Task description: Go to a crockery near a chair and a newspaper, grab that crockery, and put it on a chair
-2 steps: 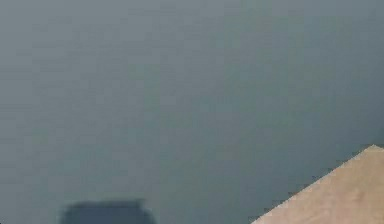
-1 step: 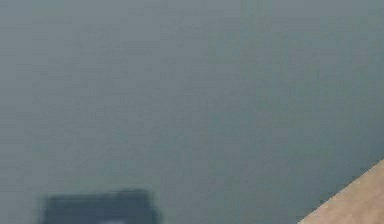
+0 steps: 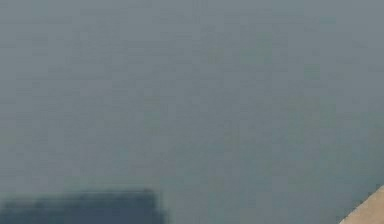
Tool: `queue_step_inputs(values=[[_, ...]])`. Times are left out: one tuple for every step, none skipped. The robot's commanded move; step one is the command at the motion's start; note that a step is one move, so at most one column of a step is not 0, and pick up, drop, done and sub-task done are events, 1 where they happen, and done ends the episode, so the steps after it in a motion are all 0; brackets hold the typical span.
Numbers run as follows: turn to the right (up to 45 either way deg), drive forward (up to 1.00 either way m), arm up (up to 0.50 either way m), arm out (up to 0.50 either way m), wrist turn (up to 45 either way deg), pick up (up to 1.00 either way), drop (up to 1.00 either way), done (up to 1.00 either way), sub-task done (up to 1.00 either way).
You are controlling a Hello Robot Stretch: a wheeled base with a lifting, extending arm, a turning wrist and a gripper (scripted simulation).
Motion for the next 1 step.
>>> queue_step_inputs(values=[[45.0, 0.00, 0.00, 0.00, 0.0, 0.00, 0.00, 0.00, 0.00]])
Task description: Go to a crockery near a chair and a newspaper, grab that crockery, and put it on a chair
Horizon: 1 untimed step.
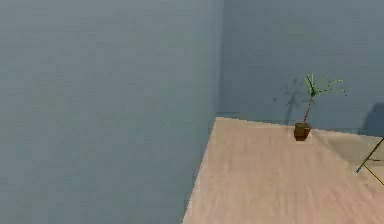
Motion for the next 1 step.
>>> queue_step_inputs(values=[[45.0, 0.00, 0.00, 0.00, 0.0, 0.00, 0.00, 0.00, 0.00]])
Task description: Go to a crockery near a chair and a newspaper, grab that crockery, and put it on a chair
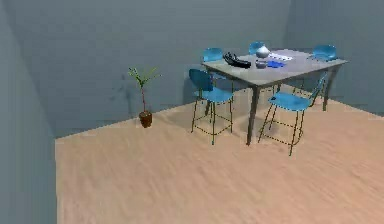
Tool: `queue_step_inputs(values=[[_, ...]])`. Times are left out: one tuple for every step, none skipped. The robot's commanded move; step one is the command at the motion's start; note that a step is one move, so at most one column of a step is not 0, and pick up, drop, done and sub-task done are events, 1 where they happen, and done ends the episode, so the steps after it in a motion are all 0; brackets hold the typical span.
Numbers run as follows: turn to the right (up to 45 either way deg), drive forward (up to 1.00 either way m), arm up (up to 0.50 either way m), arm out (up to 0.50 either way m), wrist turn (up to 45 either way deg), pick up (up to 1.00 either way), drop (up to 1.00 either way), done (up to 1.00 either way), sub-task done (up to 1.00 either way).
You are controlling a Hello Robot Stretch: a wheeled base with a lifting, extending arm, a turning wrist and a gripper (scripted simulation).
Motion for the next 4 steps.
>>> queue_step_inputs(values=[[45.0, 0.00, 0.00, 0.00, 0.0, 0.00, 0.00, 0.00, 0.00], [12.0, 0.00, 0.00, 0.00, 0.0, 0.00, 0.00, 0.00, 0.00], [0.0, 0.30, 0.00, 0.00, 0.0, 0.00, 0.00, 0.00, 0.00], [-45.0, 0.00, 0.00, 0.00, 0.0, 0.00, 0.00, 0.00, 0.00]])
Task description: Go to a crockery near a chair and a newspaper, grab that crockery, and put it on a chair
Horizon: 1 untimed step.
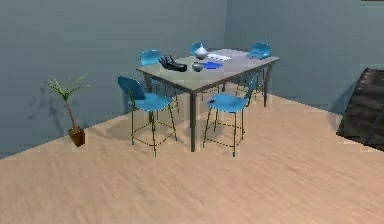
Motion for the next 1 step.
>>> queue_step_inputs(values=[[-12.0, 0.00, 0.00, 0.00, 0.0, 0.00, 0.00, 0.00, 0.00]])
